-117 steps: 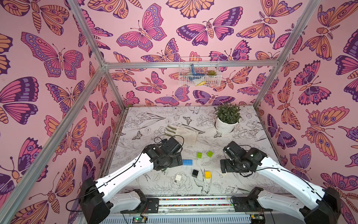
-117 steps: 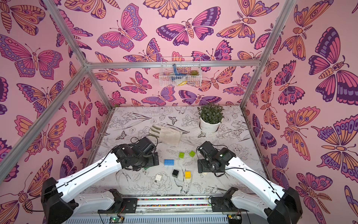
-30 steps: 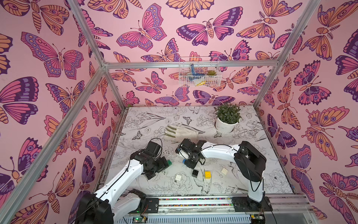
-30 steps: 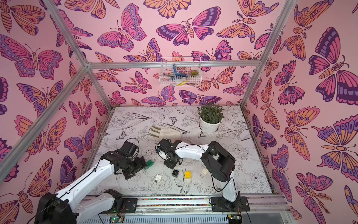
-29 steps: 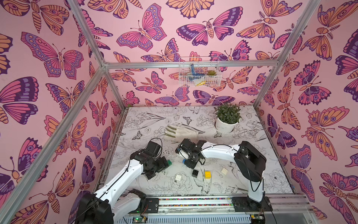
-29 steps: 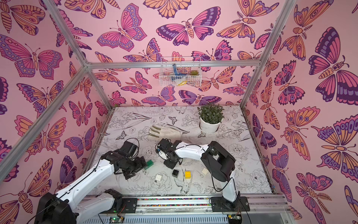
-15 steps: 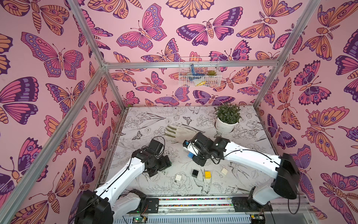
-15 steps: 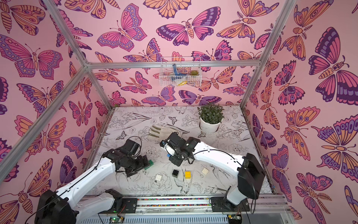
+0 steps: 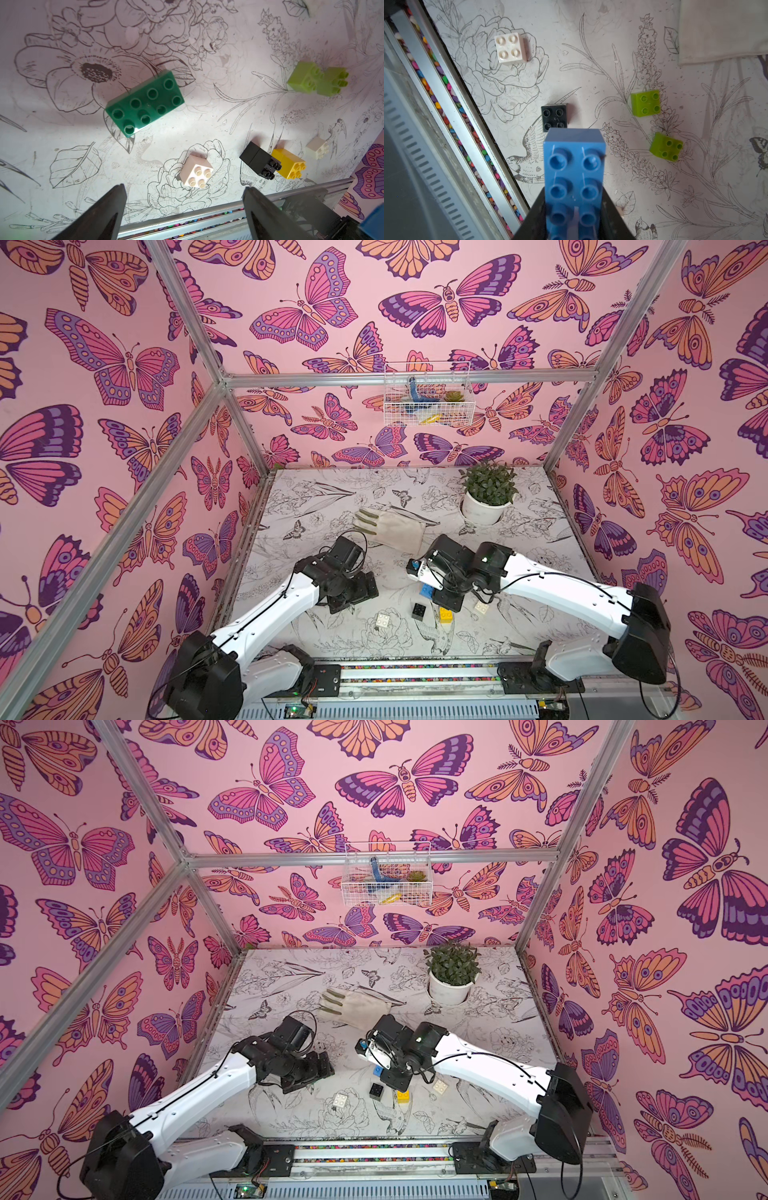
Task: Assemble a giraffe with lego
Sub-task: Assemble the lego brick with the lego brick.
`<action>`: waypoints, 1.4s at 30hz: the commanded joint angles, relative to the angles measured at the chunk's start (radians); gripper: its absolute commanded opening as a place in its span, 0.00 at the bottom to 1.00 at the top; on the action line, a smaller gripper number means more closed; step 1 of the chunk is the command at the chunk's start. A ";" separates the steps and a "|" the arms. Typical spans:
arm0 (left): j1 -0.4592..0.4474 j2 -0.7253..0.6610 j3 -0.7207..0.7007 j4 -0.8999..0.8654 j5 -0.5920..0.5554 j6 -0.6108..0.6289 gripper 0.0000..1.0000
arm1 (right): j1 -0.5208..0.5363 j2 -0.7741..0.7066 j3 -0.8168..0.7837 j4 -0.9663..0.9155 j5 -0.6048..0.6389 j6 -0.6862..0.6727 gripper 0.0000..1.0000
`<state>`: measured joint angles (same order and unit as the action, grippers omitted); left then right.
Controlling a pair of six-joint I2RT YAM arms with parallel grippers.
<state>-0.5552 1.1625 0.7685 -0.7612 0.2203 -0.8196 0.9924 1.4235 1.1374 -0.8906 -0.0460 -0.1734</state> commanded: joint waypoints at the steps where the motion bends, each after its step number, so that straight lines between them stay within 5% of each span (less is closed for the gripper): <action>1: -0.022 0.001 0.000 0.005 -0.013 -0.009 0.94 | 0.030 0.015 -0.026 0.015 0.011 -0.034 0.07; 42: -0.027 -0.055 -0.069 0.025 -0.020 -0.047 0.94 | 0.069 0.213 -0.110 0.158 0.012 -0.001 0.07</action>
<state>-0.5766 1.1015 0.7017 -0.7296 0.2127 -0.8688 1.0531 1.6104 1.0477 -0.7227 -0.0273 -0.1841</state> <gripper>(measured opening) 0.945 0.366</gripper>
